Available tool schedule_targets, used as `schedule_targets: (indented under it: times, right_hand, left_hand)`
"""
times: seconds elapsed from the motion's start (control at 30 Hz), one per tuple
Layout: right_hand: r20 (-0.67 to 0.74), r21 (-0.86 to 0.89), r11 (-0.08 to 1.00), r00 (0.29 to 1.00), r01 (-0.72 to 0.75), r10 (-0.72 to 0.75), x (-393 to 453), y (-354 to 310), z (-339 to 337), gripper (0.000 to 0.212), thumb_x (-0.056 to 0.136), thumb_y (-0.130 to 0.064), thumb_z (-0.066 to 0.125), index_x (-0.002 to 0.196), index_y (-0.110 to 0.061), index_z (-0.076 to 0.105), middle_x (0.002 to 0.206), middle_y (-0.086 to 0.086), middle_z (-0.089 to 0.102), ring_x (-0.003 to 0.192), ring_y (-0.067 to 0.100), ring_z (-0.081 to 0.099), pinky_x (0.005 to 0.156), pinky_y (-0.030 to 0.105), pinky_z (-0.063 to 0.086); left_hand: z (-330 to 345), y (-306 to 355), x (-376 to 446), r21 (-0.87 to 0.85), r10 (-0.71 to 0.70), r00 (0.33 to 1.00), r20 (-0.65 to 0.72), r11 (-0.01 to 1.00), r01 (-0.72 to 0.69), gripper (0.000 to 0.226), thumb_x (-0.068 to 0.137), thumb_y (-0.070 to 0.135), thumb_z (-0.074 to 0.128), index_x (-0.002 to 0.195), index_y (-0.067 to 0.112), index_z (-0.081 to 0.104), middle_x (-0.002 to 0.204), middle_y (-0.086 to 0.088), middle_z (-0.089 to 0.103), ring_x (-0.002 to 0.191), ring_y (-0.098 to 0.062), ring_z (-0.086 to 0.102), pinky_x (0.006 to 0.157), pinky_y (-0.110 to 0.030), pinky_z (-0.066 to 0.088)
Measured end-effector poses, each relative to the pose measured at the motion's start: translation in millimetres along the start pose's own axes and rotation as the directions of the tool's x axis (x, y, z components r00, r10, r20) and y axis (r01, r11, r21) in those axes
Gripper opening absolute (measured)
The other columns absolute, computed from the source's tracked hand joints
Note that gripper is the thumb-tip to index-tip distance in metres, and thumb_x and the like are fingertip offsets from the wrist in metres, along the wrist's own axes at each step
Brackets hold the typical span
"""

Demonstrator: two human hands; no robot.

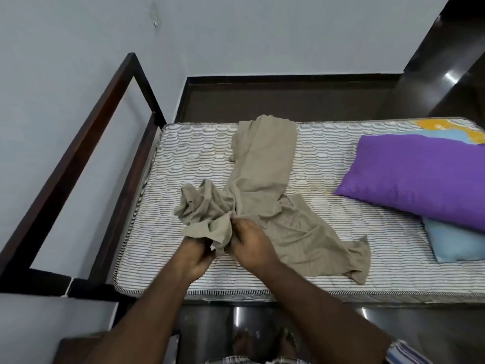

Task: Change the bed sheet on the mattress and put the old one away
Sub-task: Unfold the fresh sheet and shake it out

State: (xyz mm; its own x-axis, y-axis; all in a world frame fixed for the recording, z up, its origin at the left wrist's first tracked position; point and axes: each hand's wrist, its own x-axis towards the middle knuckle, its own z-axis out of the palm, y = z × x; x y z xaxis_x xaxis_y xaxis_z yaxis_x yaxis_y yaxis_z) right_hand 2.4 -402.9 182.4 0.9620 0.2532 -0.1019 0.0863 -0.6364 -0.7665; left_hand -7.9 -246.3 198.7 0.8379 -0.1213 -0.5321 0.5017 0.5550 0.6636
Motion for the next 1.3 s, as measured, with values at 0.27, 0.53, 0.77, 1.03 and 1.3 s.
schedule_targets:
  times: [0.27,0.53,0.77,1.03,1.3]
  right_hand:
    - [0.183,0.492,0.870,0.976,0.009,-0.113,-10.4,-33.7,-16.3,0.060,0.085,-0.033,0.079,0.137,-0.024,0.050,0.125,-0.015,0.063,0.120,-0.002,0.058,0.101,0.021,0.047]
    - [-0.295,0.511,0.859,0.943,0.022,0.151,17.5,-40.9,-59.9,0.030,0.093,0.007,0.051,0.093,-0.019,0.066,0.084,-0.002,0.067,0.069,0.000,0.057,0.070,0.016,0.047]
    - [-0.559,0.133,0.990,0.821,-0.050,0.117,30.9,-11.8,-161.2,0.020,0.089,-0.007,0.052,0.099,-0.018,0.066,0.086,-0.002,0.065,0.080,0.012,0.055,0.074,0.030,0.041]
    - [-0.578,-0.111,0.975,0.810,-0.194,0.096,37.5,20.1,-174.9,0.068,0.083,-0.021,0.065,0.147,-0.007,0.044,0.146,0.019,0.048,0.135,0.037,0.043,0.114,0.042,0.033]
    - [0.084,-0.257,0.945,0.979,0.201,-0.185,59.6,-62.1,-61.4,0.079,0.078,-0.048,0.076,0.144,-0.026,0.038,0.141,0.007,0.054,0.131,0.027,0.048,0.102,0.038,0.044]
  left_hand:
    - [12.6,13.0,0.5,0.132,0.135,0.990,-0.026,0.983,-0.131,0.043,0.077,0.013,0.071,0.117,-0.001,0.064,0.104,-0.020,0.072,0.096,-0.033,0.069,0.074,-0.038,0.060]
    - [-23.6,43.0,6.8,0.149,0.203,0.971,-0.123,0.971,-0.185,0.036,0.094,0.002,0.055,0.113,0.031,0.066,0.101,0.003,0.072,0.086,-0.013,0.062,0.085,-0.037,0.048]
    - [-68.2,79.8,8.7,-0.034,0.215,0.933,-0.288,0.972,-0.234,0.036,0.080,0.002,0.069,0.110,0.022,0.068,0.104,-0.011,0.068,0.106,-0.028,0.062,0.093,-0.048,0.053]
    - [-41.3,90.7,8.2,-0.067,0.234,0.969,-0.080,0.969,-0.239,0.026,0.091,0.006,0.055,0.112,0.020,0.063,0.111,-0.008,0.066,0.102,-0.025,0.060,0.084,-0.048,0.058]
    - [0.2,85.2,-5.3,0.166,0.224,0.973,0.049,0.959,-0.229,0.033,0.073,-0.003,0.070,0.097,0.019,0.076,0.097,-0.012,0.071,0.083,-0.023,0.068,0.085,-0.048,0.057]
